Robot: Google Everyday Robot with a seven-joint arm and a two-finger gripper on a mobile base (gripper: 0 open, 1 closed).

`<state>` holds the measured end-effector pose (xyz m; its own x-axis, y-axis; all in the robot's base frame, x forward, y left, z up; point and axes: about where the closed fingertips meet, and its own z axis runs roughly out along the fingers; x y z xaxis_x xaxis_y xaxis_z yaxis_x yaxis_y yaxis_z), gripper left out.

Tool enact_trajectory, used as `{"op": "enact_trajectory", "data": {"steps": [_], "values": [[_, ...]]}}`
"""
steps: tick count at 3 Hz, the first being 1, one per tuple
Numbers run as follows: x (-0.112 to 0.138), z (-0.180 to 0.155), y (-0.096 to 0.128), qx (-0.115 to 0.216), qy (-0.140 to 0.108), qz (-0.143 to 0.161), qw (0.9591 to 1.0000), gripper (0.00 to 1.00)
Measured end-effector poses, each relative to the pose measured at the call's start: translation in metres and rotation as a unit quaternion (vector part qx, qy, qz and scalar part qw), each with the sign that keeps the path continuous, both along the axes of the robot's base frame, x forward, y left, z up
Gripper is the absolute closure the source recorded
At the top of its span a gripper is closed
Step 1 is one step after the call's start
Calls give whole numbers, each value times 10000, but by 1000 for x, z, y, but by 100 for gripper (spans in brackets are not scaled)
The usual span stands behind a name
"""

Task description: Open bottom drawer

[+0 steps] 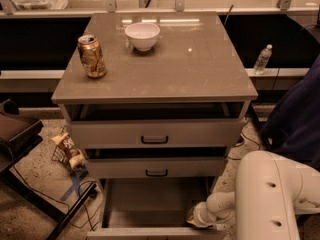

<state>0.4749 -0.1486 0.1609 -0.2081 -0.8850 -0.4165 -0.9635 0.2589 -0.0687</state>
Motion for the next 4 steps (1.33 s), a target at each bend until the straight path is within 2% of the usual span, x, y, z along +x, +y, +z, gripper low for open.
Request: {"op": "enact_trajectory", "data": {"steps": [1, 3, 4], "values": [[-40, -10, -6, 29, 421, -67, 9991, 100], [-50, -7, -6, 27, 529, -35, 9986, 100], [-88, -8, -10, -12, 989, 256, 9948, 100]]}}
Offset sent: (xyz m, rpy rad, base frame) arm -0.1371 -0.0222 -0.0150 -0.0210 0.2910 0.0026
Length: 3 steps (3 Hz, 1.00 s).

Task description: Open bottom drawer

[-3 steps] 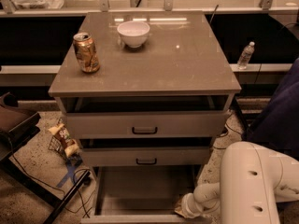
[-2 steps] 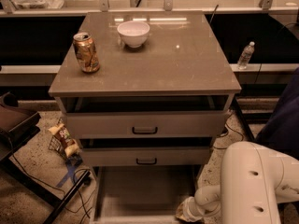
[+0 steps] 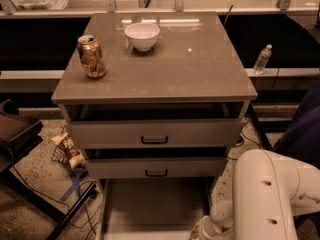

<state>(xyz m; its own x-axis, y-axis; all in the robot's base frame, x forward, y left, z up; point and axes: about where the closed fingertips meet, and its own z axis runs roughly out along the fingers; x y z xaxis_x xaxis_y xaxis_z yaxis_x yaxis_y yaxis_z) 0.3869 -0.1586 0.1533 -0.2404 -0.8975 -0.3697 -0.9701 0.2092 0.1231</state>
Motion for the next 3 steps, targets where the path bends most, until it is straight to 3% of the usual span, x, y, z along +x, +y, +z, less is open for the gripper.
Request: {"op": "enact_trajectory", "data": {"steps": [2, 3], "values": [[0, -1, 1, 7, 16, 5, 10000, 51], [-2, -2, 2, 15, 34, 12, 10000, 20]]}}
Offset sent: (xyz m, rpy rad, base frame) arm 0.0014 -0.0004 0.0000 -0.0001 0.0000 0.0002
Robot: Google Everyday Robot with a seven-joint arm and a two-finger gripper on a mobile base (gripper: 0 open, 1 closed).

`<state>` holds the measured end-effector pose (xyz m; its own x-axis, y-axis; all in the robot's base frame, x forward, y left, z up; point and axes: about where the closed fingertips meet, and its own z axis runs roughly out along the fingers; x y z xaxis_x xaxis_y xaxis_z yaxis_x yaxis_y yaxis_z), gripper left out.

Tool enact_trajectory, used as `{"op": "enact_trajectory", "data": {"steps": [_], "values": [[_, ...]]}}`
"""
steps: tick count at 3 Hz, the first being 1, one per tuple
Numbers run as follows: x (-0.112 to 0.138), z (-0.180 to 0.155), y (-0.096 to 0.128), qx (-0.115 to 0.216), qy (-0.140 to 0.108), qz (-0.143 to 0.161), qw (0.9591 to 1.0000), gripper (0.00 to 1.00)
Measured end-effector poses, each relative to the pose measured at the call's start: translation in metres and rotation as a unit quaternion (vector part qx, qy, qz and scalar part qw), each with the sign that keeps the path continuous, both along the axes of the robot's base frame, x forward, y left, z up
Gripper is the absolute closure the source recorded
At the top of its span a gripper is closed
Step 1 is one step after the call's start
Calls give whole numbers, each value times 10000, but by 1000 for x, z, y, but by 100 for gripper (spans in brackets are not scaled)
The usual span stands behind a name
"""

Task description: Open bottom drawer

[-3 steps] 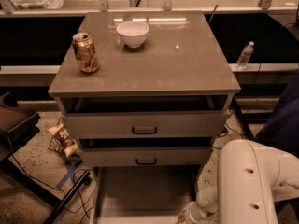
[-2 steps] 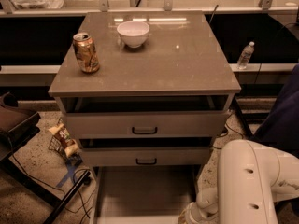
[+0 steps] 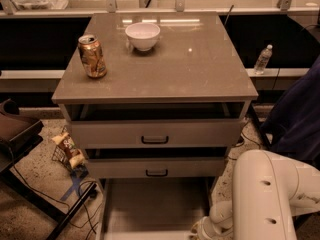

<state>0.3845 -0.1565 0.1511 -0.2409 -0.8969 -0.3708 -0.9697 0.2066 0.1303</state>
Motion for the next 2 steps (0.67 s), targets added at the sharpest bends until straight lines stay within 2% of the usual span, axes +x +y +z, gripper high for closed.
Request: {"op": "enact_trajectory", "data": {"steps": [1, 2], "values": [[-1, -1, 1, 4, 9, 3, 10000, 0], [-1, -1, 1, 4, 10, 3, 10000, 0]]}}
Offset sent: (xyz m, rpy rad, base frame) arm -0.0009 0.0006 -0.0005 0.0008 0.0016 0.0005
